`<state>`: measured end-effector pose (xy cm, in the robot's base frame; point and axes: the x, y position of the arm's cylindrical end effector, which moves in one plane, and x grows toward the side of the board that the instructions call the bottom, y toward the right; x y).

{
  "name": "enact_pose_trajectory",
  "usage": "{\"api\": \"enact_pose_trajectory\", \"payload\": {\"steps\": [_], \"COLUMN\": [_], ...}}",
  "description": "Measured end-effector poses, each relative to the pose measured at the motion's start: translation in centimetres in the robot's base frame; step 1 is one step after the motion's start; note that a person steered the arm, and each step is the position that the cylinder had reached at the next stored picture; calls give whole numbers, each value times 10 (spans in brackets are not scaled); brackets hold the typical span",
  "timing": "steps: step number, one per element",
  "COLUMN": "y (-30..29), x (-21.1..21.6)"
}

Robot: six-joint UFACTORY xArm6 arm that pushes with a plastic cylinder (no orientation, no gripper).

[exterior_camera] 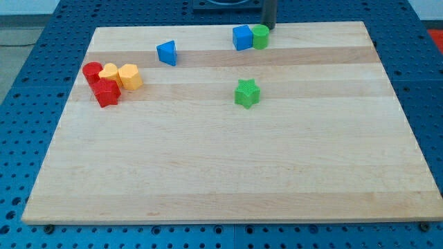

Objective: Move the green circle and blue cube to the left

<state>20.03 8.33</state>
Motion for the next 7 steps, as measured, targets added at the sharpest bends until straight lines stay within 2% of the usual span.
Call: {"api": "enact_pose_trajectory", "payload": {"steps": [2, 3, 5, 7], "y": [19, 1, -3, -5], "x": [23, 31, -8, 39]}}
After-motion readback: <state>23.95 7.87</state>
